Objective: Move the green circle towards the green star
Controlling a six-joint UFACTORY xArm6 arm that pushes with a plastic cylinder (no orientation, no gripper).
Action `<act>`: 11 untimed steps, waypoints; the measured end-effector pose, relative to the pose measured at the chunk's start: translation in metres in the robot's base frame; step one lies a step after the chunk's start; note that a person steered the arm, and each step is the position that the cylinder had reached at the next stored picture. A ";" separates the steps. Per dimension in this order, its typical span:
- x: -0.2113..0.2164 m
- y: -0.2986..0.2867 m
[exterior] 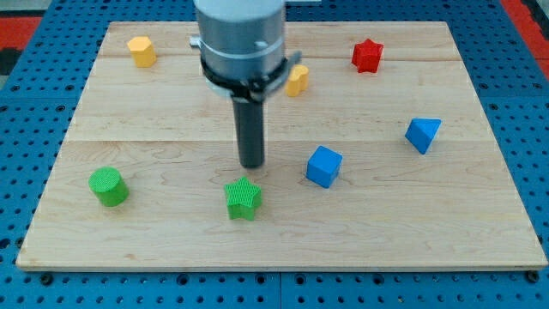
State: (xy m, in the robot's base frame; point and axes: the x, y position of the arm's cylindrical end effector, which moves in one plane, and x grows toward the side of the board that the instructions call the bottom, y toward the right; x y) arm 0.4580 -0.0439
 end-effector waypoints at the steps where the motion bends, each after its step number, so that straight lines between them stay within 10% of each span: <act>1: -0.040 -0.048; 5: 0.044 -0.217; 11: 0.092 -0.002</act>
